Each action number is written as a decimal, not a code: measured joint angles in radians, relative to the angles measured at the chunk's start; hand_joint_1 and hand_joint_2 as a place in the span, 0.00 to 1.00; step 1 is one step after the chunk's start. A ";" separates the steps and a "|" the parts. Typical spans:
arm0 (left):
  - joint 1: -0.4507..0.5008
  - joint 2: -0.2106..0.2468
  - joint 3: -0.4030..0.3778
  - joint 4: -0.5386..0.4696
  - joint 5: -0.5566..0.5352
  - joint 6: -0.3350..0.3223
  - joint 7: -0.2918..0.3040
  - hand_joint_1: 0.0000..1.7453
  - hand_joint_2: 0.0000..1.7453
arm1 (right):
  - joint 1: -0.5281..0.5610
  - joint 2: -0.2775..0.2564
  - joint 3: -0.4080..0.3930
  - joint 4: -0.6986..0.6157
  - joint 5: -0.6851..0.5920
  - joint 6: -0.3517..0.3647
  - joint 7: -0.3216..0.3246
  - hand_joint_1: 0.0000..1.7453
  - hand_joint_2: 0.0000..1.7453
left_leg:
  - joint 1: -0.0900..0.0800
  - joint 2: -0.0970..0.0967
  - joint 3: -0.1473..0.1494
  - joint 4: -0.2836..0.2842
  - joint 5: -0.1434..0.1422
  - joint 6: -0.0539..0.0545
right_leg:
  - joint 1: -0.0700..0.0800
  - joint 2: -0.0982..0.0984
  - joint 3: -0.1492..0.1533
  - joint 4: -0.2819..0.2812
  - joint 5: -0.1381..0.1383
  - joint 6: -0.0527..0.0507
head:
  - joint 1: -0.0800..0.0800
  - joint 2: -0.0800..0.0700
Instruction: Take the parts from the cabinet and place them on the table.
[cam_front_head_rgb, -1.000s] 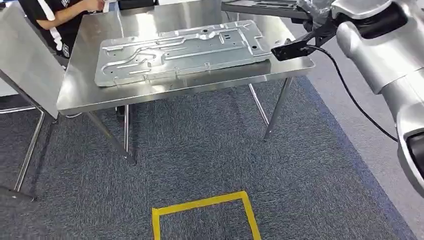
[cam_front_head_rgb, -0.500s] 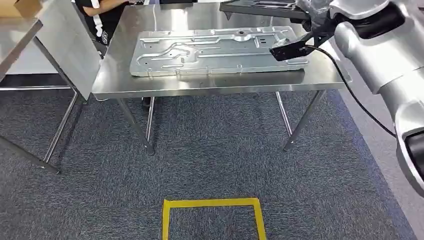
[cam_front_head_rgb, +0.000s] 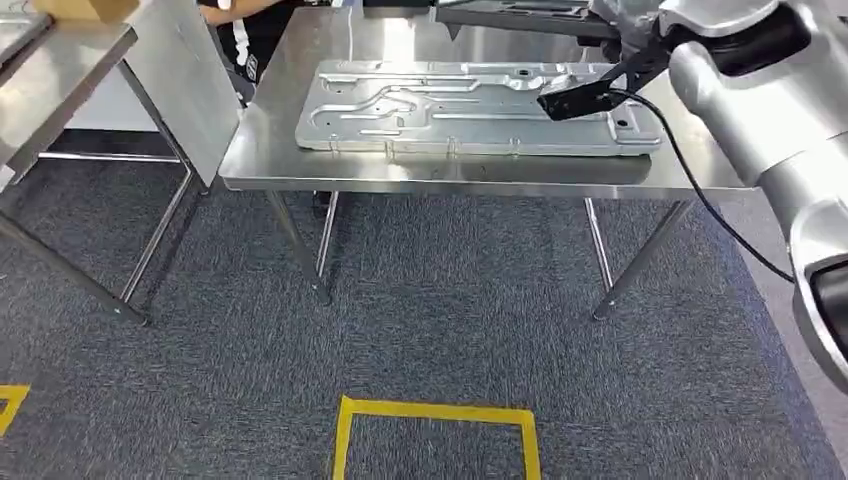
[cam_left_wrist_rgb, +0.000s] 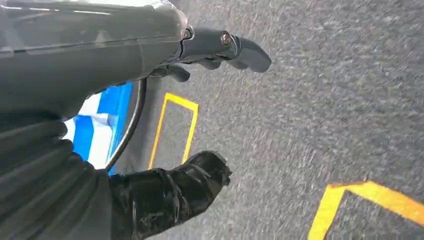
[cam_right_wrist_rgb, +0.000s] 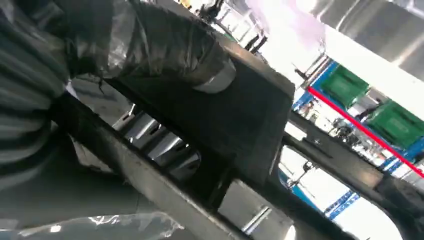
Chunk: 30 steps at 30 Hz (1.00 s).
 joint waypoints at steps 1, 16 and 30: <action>0.000 0.006 0.000 0.000 0.000 0.000 -0.002 0.00 1.00 | -0.001 0.000 0.000 0.000 0.000 0.000 0.000 1.00 1.00 | -0.001 0.004 -0.005 0.006 -0.010 -0.004 | -0.008 -0.006 0.007 -0.009 0.004 -0.006 | 0.000 0.000; 0.001 0.007 0.000 0.000 0.000 -0.002 -0.007 0.00 1.00 | -0.004 -0.003 0.001 0.000 0.000 0.000 -0.001 1.00 1.00 | 0.016 0.042 0.023 -0.040 0.014 0.010 | -0.003 -0.012 0.018 -0.020 -0.001 0.022 | -0.001 0.000; 0.002 0.004 0.000 0.000 -0.002 -0.003 -0.010 0.00 1.00 | -0.009 -0.018 0.001 -0.012 -0.011 0.009 -0.002 1.00 1.00 | 0.003 0.027 0.013 -0.006 -0.008 -0.003 | 0.003 -0.004 0.004 -0.002 -0.002 0.003 | 0.000 0.000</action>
